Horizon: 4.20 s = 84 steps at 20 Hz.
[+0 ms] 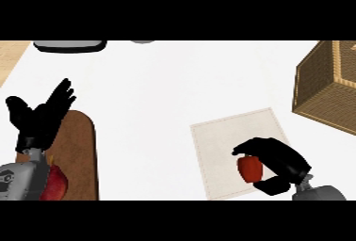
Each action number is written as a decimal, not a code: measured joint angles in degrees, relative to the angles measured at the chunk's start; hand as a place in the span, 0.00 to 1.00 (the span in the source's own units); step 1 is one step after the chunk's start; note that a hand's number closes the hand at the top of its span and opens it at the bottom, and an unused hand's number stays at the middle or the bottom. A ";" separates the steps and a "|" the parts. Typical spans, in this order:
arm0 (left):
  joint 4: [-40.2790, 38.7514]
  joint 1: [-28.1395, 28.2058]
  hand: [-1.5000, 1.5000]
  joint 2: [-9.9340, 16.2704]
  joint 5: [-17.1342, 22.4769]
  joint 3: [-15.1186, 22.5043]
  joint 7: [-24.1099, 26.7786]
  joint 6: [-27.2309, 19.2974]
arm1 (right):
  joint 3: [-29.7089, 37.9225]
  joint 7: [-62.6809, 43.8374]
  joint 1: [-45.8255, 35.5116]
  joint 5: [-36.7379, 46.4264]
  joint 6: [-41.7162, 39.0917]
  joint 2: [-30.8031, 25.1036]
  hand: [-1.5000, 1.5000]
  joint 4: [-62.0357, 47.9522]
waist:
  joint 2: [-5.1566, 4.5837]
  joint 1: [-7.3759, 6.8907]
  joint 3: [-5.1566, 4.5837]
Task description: Pick the bell pepper from the placemat and place it in the basket
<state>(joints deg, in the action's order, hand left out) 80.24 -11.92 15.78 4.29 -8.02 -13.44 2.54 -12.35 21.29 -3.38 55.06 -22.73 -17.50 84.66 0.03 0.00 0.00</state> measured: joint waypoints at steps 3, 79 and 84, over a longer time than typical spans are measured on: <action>0.13 0.38 0.50 -0.07 -0.01 -0.46 0.08 0.44 | -1.25 0.78 -0.22 2.73 1.95 0.31 1.00 -1.27 | 0.11 0.00 -0.14; -1.30 -1.02 0.50 -1.13 -1.89 -2.65 0.40 2.03 | 30.87 -47.80 -27.80 -11.93 22.92 -3.09 1.00 7.97 | -0.10 -0.16 0.01; 0.39 -0.81 0.50 -1.84 -2.03 -2.24 -0.81 1.42 | 33.50 -42.31 -26.48 -12.44 29.48 -3.11 0.00 0.98 | -0.15 -0.29 0.03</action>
<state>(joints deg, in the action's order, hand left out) 80.63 -12.73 13.94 2.26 -10.26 -14.25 3.96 21.15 -21.01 -29.86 42.62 6.74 -20.61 85.64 -0.11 -0.29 0.03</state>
